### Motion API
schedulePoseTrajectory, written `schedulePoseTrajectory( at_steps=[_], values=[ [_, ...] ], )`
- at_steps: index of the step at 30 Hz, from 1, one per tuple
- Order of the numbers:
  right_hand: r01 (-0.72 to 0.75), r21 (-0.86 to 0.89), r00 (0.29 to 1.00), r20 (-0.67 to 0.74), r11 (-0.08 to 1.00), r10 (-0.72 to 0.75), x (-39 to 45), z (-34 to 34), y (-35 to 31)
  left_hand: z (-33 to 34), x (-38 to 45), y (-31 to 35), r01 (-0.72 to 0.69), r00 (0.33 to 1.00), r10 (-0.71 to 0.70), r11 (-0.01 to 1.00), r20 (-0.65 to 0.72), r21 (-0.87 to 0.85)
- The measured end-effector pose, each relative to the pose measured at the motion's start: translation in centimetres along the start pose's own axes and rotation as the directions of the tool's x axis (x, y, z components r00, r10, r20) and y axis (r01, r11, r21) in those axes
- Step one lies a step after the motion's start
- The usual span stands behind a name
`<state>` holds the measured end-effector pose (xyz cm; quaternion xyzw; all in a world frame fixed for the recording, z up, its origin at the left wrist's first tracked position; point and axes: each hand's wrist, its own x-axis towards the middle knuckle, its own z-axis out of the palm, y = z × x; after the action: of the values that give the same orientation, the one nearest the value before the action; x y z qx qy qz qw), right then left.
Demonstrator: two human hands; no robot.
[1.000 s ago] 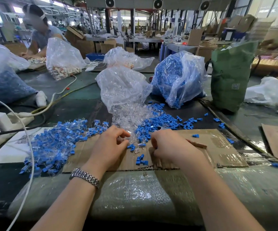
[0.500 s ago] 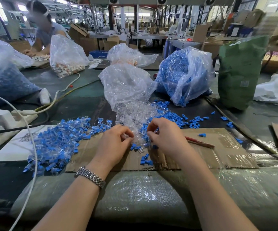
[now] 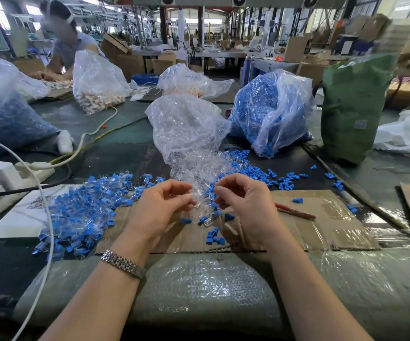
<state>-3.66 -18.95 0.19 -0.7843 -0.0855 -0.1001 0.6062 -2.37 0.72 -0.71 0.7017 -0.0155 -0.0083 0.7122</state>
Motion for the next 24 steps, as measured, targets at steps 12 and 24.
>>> schedulePoseTrajectory(
  at_steps=[12, 24],
  values=[
    [0.125, -0.127, 0.99, 0.08, 0.984, -0.115, -0.39, 0.66, -0.34, -0.16, 0.6, -0.24, 0.246, 0.957, -0.156, 0.882, 0.245, -0.402],
    [0.236, -0.213, 0.97, 0.117, 0.948, -0.215, -0.24, 0.85, 0.25, 0.04, 0.01, 0.31, 0.251, 0.954, -0.155, 0.883, 0.257, -0.398]
  ],
)
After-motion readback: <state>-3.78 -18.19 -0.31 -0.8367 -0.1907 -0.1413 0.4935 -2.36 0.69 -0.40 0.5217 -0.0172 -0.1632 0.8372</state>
